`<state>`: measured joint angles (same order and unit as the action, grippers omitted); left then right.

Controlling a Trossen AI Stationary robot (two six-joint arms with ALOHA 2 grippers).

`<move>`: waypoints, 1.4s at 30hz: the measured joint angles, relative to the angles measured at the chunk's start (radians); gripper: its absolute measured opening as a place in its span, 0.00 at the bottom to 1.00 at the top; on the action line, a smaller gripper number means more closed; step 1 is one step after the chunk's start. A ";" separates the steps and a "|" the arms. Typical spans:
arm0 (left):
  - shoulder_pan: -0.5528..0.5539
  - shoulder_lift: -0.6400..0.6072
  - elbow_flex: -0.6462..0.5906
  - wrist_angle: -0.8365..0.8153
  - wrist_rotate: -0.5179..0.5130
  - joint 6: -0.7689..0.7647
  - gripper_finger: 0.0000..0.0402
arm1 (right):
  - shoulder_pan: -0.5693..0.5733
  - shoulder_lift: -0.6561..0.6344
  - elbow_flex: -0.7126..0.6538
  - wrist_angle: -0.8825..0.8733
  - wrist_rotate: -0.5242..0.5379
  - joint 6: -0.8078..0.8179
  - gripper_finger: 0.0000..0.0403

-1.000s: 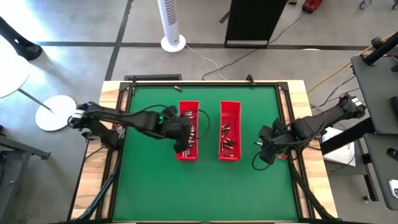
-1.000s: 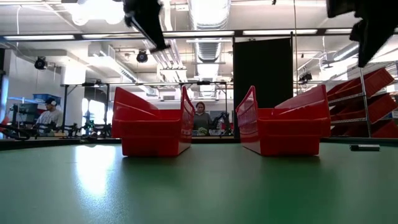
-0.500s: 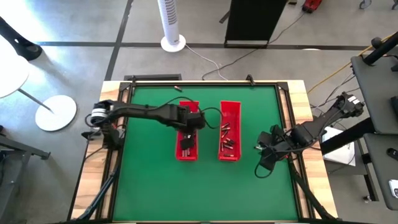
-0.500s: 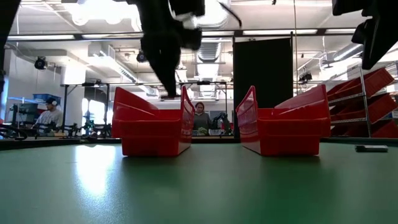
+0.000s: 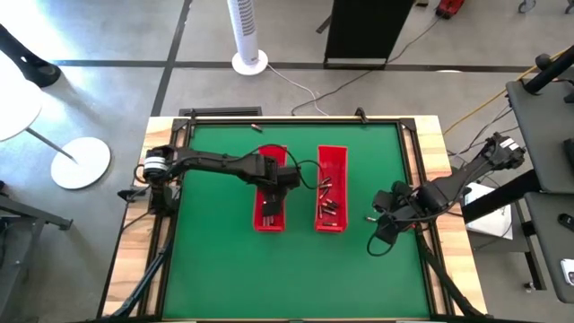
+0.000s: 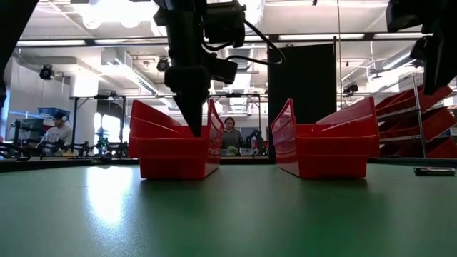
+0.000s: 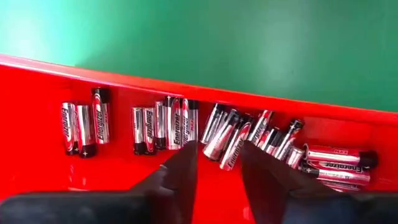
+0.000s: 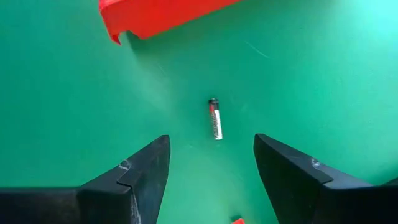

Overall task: Sort batteries
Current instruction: Put the silver battery into the left red bin

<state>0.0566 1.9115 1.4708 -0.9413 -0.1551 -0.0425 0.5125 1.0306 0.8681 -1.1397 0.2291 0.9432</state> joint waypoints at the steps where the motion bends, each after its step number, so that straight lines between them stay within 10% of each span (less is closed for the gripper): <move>1: -0.001 -0.006 0.000 0.000 0.000 -0.001 0.27 | 0.000 0.000 -0.003 0.000 0.000 -0.010 0.57; 12: -0.150 -0.305 -0.022 0.017 -0.057 -0.311 0.47 | 0.033 0.014 -0.005 0.089 0.058 -0.136 0.62; 23: -0.651 -0.503 -0.286 0.422 -0.528 -0.753 0.48 | 0.077 0.152 0.073 0.108 -0.039 -0.126 0.62; 30: -0.730 -0.458 -0.429 0.849 -0.690 -0.759 0.48 | 0.095 0.296 0.151 0.075 -0.058 -0.130 0.63; 42: -0.759 -0.536 -0.397 0.881 -0.815 -0.607 0.48 | 0.043 0.323 0.175 0.011 -0.230 -0.243 0.63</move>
<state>-0.7027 1.3757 1.0737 -0.0600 -0.9697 -0.6492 0.5553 1.3531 1.0428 -1.1289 -0.0010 0.7007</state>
